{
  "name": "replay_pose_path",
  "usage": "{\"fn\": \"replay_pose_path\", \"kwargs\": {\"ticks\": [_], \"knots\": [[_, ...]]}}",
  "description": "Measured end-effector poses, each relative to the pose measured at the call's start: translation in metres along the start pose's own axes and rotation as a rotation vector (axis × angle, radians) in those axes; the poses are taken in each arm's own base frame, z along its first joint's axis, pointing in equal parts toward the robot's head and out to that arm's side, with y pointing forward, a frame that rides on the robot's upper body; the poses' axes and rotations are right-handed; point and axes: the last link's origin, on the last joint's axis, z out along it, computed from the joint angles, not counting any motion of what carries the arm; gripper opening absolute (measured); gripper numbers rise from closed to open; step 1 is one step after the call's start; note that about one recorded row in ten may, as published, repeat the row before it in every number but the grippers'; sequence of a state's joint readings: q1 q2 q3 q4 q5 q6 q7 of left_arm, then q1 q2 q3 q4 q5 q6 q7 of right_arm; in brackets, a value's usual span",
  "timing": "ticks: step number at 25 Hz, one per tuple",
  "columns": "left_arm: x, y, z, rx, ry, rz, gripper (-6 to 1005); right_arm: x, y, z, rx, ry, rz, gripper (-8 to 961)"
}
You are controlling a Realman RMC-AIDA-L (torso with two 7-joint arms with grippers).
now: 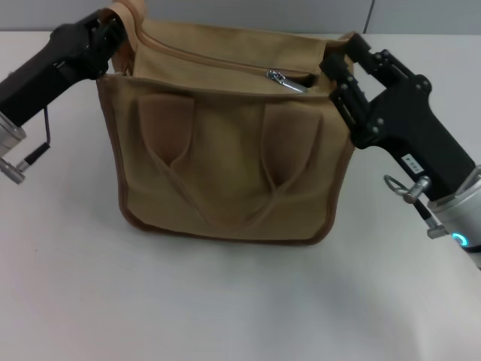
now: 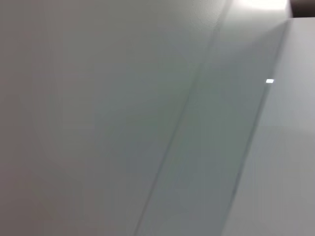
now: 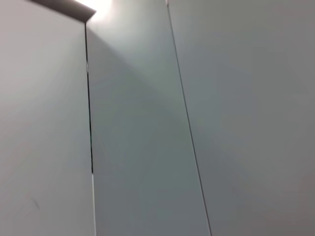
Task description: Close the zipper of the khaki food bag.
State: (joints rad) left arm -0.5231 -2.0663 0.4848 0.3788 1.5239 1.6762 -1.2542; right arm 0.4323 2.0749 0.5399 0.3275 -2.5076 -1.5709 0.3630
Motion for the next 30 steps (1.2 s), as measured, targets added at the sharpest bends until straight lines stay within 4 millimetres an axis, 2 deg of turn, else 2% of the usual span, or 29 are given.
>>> {"fn": "replay_pose_path", "kwargs": {"ticks": [8, 11, 14, 18, 19, 22, 24, 25, 27, 30], "knots": [[0.042, 0.024, -0.007, -0.198, 0.147, 0.165, 173, 0.0, -0.004, -0.002, -0.006, 0.004, -0.002, 408], [0.044, 0.035, -0.009, -0.272, 0.156, 0.189, 349, -0.001, -0.004, -0.002, -0.007, 0.005, -0.005, 430], [0.031, 0.043, -0.013, -0.325, 0.062, 0.245, 477, 0.0, -0.006, -0.008, 0.004, 0.016, -0.012, 442], [0.009, 0.058, -0.034, -0.395, -0.108, 0.328, 616, -0.001, -0.005, -0.021, 0.0, 0.015, -0.015, 451], [-0.001, 0.065, -0.045, -0.418, -0.165, 0.363, 640, -0.004, -0.002, -0.028, -0.03, 0.006, -0.011, 453], [-0.017, 0.07, -0.061, -0.414, -0.214, 0.382, 711, -0.009, 0.004, -0.039, -0.098, -0.005, 0.017, 460], [-0.02, 0.07, -0.063, -0.413, -0.223, 0.377, 758, -0.012, 0.006, -0.045, -0.127, -0.01, 0.036, 464], [-0.029, 0.074, -0.071, -0.424, -0.253, 0.361, 782, -0.013, 0.008, -0.048, -0.136, -0.011, 0.043, 466], [-0.035, 0.078, -0.077, -0.437, -0.267, 0.357, 782, -0.013, 0.013, -0.055, -0.161, -0.003, 0.054, 471], [-0.046, 0.083, -0.083, -0.459, -0.303, 0.369, 782, -0.009, 0.021, -0.062, -0.232, 0.038, 0.068, 588]]}}
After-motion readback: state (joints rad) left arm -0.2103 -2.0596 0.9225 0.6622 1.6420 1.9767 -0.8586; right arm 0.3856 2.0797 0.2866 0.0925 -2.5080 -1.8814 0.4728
